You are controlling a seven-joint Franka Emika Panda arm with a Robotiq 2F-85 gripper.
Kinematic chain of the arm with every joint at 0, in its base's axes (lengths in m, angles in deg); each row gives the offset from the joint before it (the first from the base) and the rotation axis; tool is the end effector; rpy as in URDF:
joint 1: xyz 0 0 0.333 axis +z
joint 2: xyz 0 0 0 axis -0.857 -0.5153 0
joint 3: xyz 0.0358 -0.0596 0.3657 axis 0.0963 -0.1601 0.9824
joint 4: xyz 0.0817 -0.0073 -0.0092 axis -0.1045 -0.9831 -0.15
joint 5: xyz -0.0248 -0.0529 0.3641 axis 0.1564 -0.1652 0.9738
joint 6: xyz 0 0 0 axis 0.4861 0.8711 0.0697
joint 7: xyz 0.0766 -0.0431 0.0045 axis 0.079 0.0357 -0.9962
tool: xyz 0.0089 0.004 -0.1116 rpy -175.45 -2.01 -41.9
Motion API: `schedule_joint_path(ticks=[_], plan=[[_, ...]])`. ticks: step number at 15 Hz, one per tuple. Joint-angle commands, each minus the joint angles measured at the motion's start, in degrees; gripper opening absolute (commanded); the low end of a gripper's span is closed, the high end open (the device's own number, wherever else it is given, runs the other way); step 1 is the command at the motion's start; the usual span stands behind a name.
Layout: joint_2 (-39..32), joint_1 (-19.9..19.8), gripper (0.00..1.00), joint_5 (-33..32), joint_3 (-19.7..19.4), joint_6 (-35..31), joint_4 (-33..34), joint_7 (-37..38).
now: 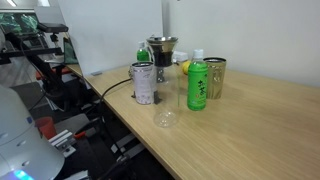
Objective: Pick up the small silver lid from the table and put it in the silver object on top the the plastic bottle.
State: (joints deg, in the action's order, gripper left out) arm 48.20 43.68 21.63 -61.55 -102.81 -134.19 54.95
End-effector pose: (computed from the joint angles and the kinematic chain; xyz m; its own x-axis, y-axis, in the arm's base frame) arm 0.2944 -0.1458 0.6140 -0.0008 -0.9979 0.0653 -0.9527 -0.0190 -0.3033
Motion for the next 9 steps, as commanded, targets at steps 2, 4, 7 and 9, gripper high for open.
schedule_joint_path(ticks=[2, 4, 7, 9], plan=[[1.9, -0.7, 0.01, 0.2, 2.3, 11.0, 2.8, -4.3], [2.9, -0.6, 0.01, -0.1, 2.8, 16.1, 3.5, -5.7], [4.3, -0.4, 0.01, 0.8, 3.3, 18.1, 2.6, -6.9], [4.5, -0.3, 0.01, 2.0, 3.8, 16.4, 1.4, -5.9]])
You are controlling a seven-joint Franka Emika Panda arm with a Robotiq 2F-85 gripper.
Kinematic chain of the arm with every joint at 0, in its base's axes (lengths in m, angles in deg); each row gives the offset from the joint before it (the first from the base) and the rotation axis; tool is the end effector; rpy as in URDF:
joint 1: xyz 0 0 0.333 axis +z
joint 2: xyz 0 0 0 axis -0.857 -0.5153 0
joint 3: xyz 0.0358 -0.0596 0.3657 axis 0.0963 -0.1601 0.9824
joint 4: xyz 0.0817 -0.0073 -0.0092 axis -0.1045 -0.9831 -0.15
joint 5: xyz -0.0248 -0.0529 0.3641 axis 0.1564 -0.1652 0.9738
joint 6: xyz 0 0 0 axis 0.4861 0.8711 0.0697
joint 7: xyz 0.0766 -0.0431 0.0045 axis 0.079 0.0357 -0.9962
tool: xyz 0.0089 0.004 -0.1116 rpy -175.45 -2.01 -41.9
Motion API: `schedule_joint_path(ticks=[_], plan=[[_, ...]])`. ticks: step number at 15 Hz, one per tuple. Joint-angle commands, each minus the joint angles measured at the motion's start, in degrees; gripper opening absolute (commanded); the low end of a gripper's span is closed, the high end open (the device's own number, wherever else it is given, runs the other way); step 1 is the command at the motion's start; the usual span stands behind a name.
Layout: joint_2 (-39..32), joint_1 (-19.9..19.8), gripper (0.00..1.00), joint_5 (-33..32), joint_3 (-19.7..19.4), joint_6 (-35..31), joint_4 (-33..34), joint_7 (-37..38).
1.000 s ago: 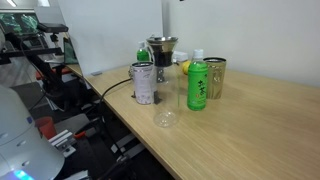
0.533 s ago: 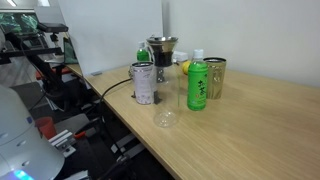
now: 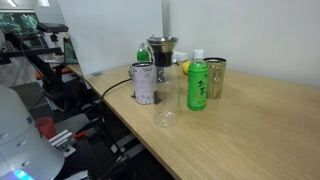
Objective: Pick up the small silver lid from the table and put it in the silver object on top the the plastic bottle.
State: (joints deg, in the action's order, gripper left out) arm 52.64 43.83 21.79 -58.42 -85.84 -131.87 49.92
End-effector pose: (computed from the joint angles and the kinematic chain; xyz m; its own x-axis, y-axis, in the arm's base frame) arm 0.2584 -0.1093 0.6256 0.1474 -0.9884 0.0354 -0.9795 -0.1509 -0.1334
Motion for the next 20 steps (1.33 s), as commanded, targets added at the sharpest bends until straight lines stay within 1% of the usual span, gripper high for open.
schedule_joint_path(ticks=[1, 4, 7, 9, 11, 15, 18, 20], plan=[[-0.2, -0.6, 0.01, 1.9, 1.1, -1.0, -1.5, -0.5], [-1.1, -1.0, 0.01, 1.4, 2.1, -2.0, -3.3, 0.8], [-1.8, -1.0, 0.01, 2.4, 2.3, -2.6, -4.4, 2.8], [-2.0, -1.2, 0.01, 2.1, 2.4, -4.2, -5.5, 4.4], [-2.8, -2.0, 0.01, 0.6, 2.9, -7.8, -6.9, 6.7], [-5.4, -2.6, 0.01, -0.8, 3.0, -12.3, -8.2, 9.7], [-7.4, -3.1, 0.01, -2.4, 3.1, -13.9, -8.7, 11.9], [-8.3, -3.0, 0.01, -3.4, 2.9, -13.7, -8.8, 13.0]])
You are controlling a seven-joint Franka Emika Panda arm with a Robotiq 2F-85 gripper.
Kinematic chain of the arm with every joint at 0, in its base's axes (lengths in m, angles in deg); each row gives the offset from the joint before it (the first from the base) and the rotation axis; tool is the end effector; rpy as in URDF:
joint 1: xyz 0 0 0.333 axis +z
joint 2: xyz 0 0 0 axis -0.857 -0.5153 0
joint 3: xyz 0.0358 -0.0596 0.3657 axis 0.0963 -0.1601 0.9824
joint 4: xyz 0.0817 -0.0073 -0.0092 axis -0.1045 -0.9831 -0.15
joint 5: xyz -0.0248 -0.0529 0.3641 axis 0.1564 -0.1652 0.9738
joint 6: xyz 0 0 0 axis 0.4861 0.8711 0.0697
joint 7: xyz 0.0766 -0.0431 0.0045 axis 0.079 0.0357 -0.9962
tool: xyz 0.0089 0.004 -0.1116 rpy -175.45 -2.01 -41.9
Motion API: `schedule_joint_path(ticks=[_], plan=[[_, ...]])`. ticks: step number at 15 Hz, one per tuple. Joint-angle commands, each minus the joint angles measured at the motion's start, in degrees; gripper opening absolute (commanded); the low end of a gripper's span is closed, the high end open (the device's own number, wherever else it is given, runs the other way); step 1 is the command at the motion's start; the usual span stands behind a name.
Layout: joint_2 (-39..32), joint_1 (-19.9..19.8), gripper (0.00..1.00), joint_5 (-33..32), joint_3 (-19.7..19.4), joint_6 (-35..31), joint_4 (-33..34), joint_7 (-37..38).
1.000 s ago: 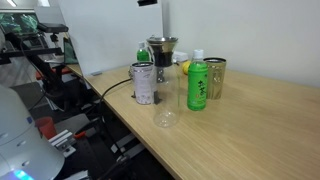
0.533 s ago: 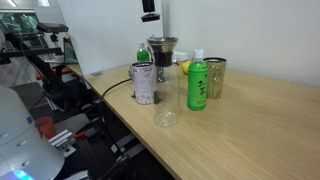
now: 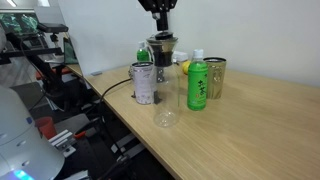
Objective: Pick up the small silver lid from the table and put it in the silver object on top the the plastic bottle.
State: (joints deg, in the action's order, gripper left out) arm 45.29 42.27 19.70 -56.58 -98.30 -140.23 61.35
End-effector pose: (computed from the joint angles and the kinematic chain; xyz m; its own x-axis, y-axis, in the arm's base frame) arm 0.2988 -0.1164 0.5412 -0.0356 -0.9981 0.0505 -0.9972 0.0321 -0.0681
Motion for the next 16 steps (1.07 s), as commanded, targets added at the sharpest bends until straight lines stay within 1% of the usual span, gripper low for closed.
schedule_joint_path(ticks=[1, 9, 16], plan=[[-1.3, -1.3, 0.01, -1.6, 1.0, -1.0, -0.5, 2.0], [-2.6, -0.1, 0.01, -1.2, 0.8, -1.2, -1.7, 2.6], [-3.9, -0.1, 0.01, -0.7, 0.5, -3.6, -2.8, 2.6]])
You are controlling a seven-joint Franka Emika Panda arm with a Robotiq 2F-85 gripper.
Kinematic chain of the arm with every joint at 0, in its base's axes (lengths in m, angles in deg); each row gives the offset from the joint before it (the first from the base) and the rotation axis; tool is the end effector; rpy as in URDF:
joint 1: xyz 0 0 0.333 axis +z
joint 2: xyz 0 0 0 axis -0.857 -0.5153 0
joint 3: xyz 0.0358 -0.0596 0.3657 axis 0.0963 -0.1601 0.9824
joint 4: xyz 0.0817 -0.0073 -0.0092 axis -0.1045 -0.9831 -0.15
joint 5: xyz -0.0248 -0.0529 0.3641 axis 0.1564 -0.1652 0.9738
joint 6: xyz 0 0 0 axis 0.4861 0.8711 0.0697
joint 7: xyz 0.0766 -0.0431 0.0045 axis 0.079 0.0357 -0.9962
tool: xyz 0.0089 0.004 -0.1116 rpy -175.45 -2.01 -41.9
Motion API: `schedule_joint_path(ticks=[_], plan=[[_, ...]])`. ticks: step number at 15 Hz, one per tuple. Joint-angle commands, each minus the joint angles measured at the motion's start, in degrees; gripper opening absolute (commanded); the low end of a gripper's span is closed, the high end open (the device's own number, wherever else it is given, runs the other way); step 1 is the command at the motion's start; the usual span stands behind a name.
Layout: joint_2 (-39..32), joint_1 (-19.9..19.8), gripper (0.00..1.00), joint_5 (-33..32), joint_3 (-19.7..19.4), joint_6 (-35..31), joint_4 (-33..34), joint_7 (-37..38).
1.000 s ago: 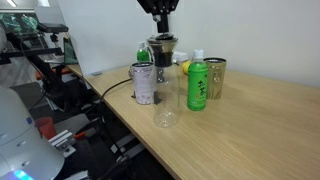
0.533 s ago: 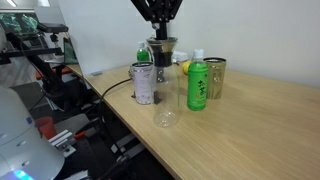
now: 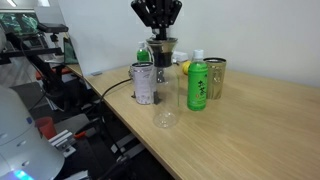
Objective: Pick up the small silver lid from the table and put it in the silver object on top the the plastic bottle.
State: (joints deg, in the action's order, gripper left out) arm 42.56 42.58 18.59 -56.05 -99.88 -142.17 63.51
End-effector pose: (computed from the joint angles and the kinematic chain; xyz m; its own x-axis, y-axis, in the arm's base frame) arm 0.3069 -0.1139 0.5130 -0.0478 -0.9972 0.0570 -0.9988 0.0472 -0.0119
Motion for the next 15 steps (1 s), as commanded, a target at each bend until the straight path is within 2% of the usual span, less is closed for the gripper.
schedule_joint_path(ticks=[1, 2, 4, 12, 15], plan=[[-1.1, -0.5, 0.31, 0.3, 0.0, -2.1, -0.8, 0.6], [-1.1, -0.6, 0.32, 0.4, -0.1, -2.1, -0.7, 0.9], [-1.1, -0.8, 0.44, -0.1, -0.1, -2.1, -0.2, 1.1], [0.6, -0.8, 0.99, -0.2, -0.1, -2.9, 2.8, 0.5], [1.9, -0.7, 1.0, 0.0, -0.2, -2.8, 4.6, 0.0]])
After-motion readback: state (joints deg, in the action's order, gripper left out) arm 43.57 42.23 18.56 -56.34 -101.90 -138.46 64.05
